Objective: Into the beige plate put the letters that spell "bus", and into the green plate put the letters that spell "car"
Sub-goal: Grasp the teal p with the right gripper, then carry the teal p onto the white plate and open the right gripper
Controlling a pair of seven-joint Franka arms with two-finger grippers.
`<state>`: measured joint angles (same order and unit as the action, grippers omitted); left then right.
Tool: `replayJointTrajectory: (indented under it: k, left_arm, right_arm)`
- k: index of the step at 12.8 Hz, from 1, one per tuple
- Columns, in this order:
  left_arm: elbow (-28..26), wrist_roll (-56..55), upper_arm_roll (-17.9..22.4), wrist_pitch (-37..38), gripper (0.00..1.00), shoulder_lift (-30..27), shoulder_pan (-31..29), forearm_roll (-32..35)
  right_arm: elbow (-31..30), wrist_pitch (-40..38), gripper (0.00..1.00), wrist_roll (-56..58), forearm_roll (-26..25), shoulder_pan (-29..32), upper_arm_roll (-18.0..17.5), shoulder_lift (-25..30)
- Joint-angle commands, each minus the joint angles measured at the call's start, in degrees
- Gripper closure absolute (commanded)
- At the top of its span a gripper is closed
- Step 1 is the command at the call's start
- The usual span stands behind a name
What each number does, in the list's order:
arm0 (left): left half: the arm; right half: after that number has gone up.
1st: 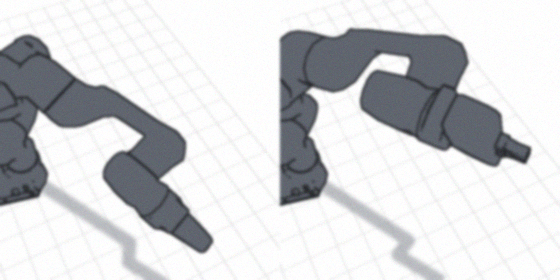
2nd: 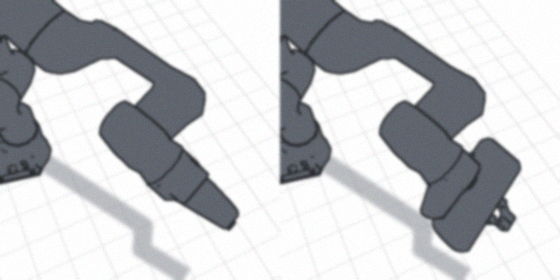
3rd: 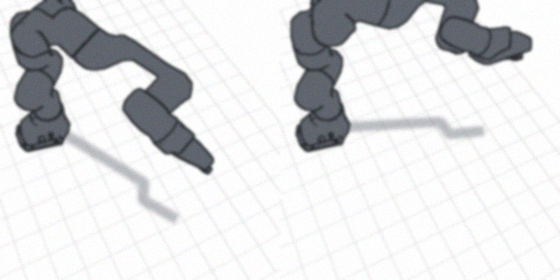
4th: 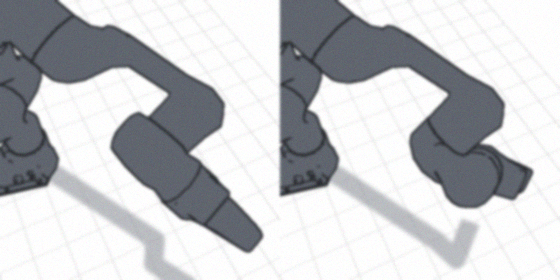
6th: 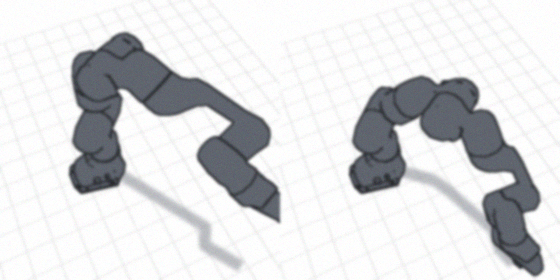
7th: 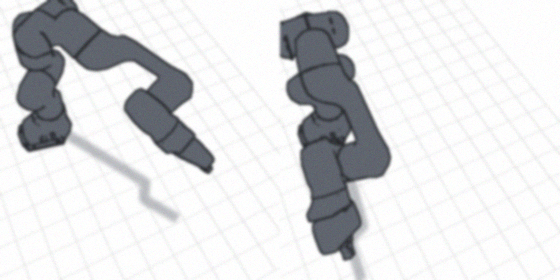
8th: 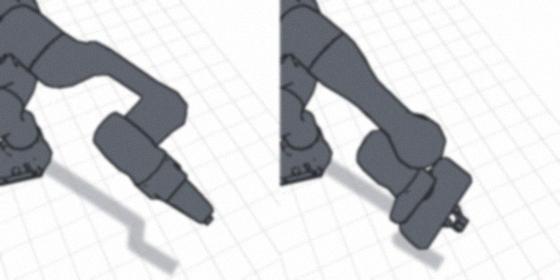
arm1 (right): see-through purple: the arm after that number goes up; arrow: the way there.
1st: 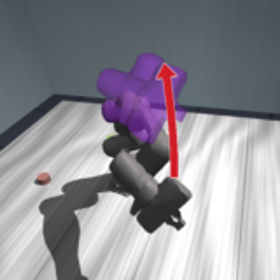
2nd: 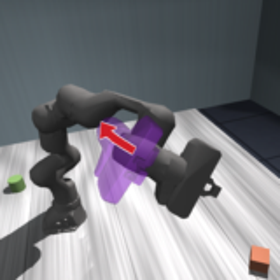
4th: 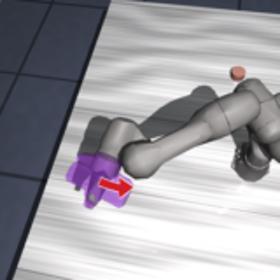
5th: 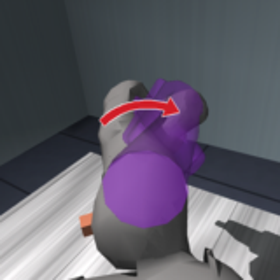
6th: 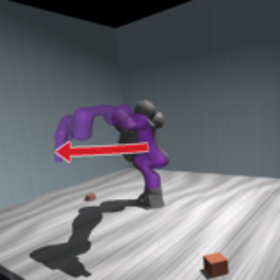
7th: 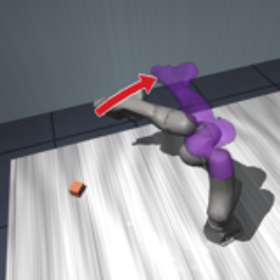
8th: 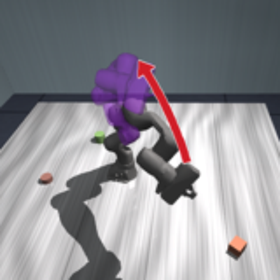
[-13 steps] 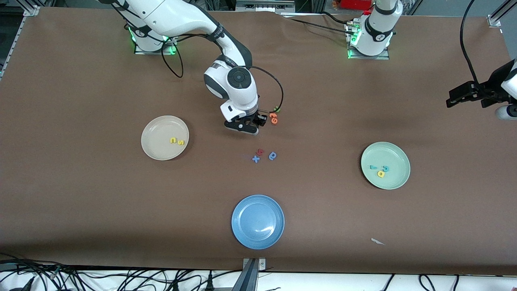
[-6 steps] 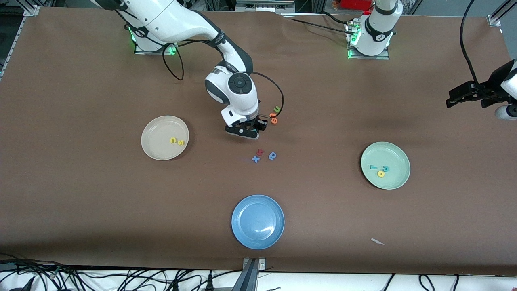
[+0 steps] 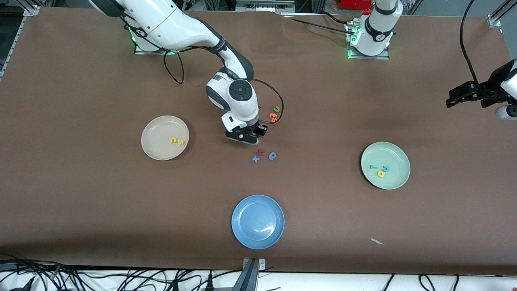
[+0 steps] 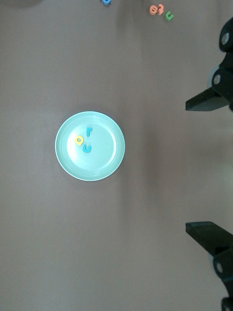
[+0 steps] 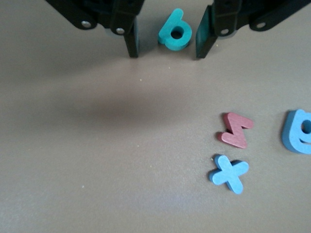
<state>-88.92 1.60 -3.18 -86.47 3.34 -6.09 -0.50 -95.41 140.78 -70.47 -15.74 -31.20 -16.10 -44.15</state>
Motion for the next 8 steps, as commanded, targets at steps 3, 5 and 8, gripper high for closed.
replayJointTrajectory:
  k: [3, 5, 8]
  left_arm:
    - [-0.12, 1.3, -0.25, 0.08, 0.0, -0.44, -0.33, 1.12]
    - [-0.03, 1.3, -0.25, 0.08, 0.0, -0.44, -0.42, 1.12]
    - [-0.03, 1.3, -0.25, 0.08, 0.0, -0.44, -0.42, 1.12]
  right_arm:
    - [1.8, -0.33, 0.44, -3.45, -1.14, -1.67, 0.2, -0.76]
    - [1.8, -0.33, 0.45, -3.8, -1.31, -1.67, 0.2, -0.76]
    - [1.72, -0.33, 0.58, -3.8, -1.75, -1.67, 0.2, -0.85]
